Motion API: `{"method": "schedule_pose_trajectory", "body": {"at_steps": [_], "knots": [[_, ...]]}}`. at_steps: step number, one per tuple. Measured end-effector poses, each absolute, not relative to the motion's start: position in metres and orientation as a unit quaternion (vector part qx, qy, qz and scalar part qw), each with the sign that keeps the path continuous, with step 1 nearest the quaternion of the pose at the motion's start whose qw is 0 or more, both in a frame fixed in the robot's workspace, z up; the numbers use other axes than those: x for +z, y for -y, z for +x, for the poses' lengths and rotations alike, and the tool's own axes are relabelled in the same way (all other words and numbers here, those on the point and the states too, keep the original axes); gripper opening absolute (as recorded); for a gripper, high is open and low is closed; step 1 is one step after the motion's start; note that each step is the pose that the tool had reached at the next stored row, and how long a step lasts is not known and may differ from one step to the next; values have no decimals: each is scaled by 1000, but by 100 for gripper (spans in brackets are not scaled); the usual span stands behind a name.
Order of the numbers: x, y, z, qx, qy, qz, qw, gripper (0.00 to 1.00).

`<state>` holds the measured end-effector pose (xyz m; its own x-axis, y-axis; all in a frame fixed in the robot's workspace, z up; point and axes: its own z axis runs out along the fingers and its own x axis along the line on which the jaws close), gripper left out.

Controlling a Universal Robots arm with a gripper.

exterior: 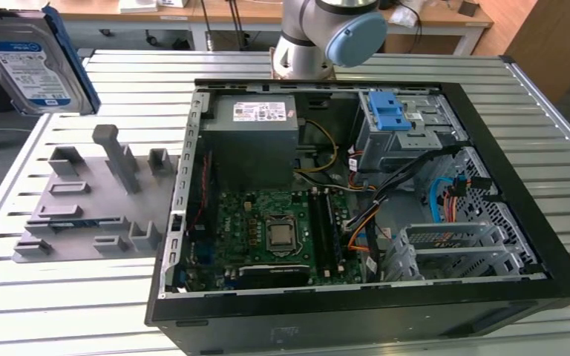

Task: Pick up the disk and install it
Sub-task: 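Pick up the disk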

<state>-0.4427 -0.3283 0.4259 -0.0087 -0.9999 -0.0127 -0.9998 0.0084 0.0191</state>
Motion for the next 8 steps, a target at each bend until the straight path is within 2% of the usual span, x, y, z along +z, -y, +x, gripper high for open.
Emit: {"method": "schedule_pose_trajectory", "body": {"at_steps": [8], "knots": [[434,328,-443,-11,710,704,2,36]]}}
